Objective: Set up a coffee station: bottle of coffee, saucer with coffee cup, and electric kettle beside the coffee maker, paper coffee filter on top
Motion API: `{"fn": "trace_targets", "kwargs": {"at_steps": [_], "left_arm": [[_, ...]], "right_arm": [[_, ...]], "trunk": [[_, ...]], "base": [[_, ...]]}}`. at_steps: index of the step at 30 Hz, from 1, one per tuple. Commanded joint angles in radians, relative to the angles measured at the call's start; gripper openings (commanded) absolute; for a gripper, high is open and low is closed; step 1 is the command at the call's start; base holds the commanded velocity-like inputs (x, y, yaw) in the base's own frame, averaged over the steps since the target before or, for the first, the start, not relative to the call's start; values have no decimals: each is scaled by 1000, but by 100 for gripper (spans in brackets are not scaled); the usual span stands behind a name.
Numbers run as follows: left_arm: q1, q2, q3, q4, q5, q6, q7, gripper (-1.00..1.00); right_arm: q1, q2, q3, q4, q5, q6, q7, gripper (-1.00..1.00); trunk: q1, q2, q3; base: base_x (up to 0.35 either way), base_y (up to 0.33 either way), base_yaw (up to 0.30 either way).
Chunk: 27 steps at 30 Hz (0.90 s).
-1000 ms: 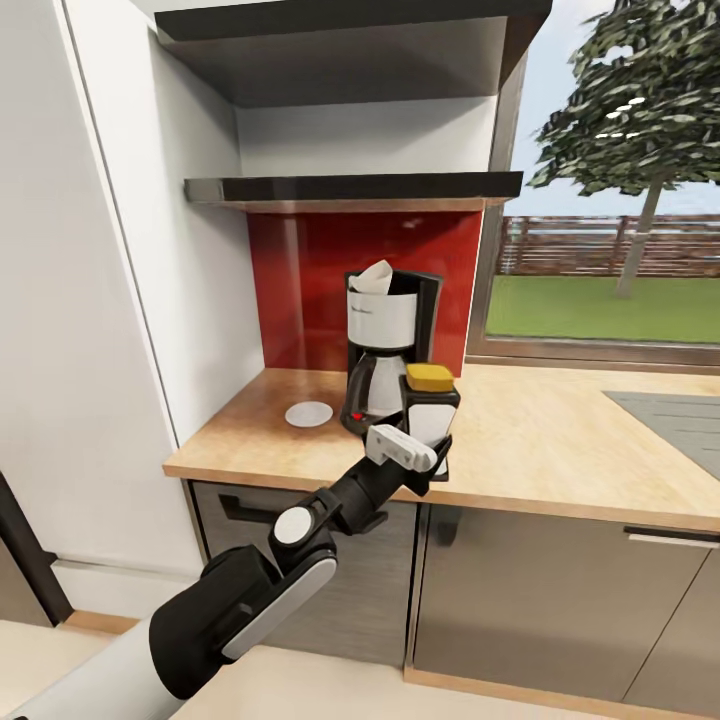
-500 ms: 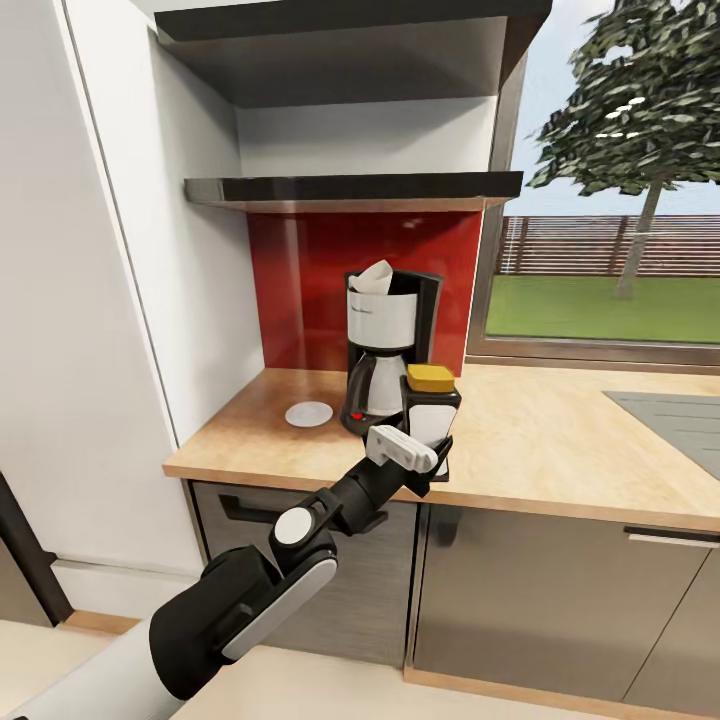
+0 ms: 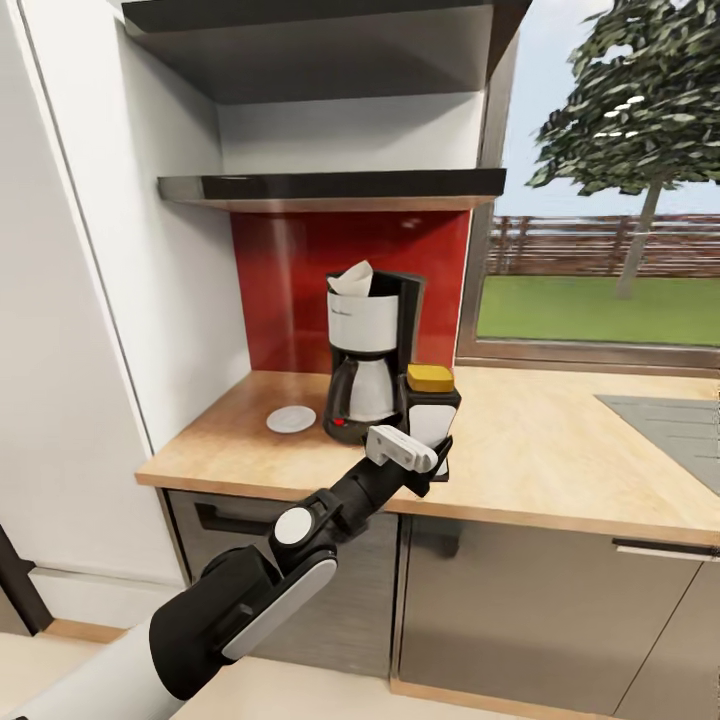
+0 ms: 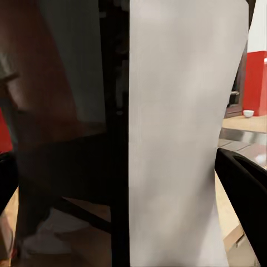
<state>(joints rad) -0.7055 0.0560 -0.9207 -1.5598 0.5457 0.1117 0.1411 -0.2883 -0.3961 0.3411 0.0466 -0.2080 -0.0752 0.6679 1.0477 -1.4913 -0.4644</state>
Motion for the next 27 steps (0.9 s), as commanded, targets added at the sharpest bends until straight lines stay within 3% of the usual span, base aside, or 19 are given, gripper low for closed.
{"fn": "trace_targets", "kwargs": {"at_steps": [1,27], "left_arm": [[-2,1,-3,-2,8,3,9,-100],[-2,1,-6,-2,8,2,9,-100]], "right_arm": [[-2,0,9,4,-8,-8,4,100],[-2,0,9,4,-8,-8,4,100]], "trunk": [[0,-1,-1],[0,-1,-1]], "base": [[149,-256,0],[41,-167,-51]]}}
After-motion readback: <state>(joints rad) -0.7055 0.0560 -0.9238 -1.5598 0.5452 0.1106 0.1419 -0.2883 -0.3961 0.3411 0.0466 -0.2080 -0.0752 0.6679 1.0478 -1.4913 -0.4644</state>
